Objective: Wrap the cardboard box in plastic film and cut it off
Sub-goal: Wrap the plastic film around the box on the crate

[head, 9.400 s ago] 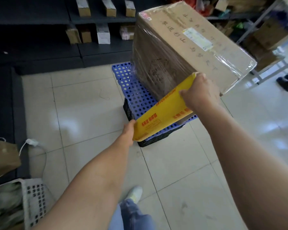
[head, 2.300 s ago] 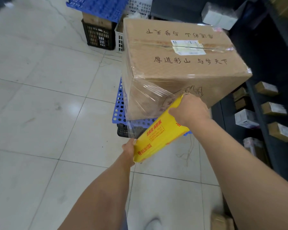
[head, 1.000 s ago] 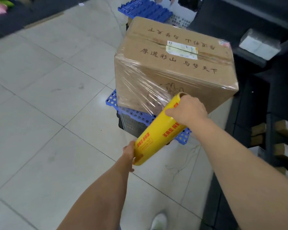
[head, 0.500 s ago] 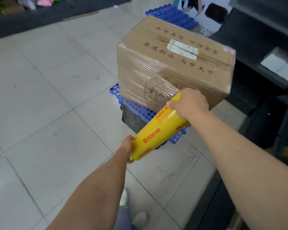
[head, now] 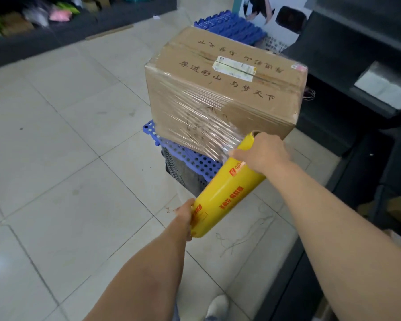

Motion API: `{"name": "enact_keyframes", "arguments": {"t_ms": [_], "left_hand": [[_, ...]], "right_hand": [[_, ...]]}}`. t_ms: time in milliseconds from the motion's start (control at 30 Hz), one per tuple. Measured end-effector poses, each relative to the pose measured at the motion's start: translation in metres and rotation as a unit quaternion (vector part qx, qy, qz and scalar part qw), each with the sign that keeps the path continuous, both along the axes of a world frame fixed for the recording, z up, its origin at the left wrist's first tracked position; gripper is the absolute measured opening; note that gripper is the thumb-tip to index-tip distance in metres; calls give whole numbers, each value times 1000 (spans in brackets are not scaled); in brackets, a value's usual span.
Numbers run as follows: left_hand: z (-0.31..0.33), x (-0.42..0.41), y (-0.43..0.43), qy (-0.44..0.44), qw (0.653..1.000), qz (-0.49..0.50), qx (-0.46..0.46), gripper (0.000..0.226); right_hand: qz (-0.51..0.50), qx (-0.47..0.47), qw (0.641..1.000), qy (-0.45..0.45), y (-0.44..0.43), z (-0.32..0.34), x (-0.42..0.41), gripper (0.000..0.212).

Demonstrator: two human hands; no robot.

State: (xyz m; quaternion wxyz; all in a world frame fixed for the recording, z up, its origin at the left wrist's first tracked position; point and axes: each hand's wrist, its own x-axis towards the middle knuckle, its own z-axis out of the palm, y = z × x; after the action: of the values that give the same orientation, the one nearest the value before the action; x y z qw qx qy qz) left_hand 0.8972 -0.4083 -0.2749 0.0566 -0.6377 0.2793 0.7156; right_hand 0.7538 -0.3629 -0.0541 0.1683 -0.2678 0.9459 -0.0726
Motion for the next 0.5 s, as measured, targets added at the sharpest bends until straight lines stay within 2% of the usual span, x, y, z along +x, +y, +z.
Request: {"name": "enact_keyframes", "arguments": {"t_ms": [67,133,200,333,400,500], "left_hand": [[1,-2,11,-13,1000,21,-11,69],[1,-6,18,-15,999,41,-14,62],[5,-12,28,-13,999,44,-14,58],[1,-32,45,-8,999,41,-34,72],[-4,-43,50,-3,998,42,-43,80],[-7,-62,53,12,997,51,-59,77]], "right_hand": [[26,14,1000,1,11,-1,-6,43],[35,11,999,12,19,0,-11,42],[25,-4,999,20,26,3,-16,48],[29,-7,999,19,40,6,-31,57],[51,-4,999,9,50,6,-43,49],[52,-9,999,9,60,7,-63,38]]}}
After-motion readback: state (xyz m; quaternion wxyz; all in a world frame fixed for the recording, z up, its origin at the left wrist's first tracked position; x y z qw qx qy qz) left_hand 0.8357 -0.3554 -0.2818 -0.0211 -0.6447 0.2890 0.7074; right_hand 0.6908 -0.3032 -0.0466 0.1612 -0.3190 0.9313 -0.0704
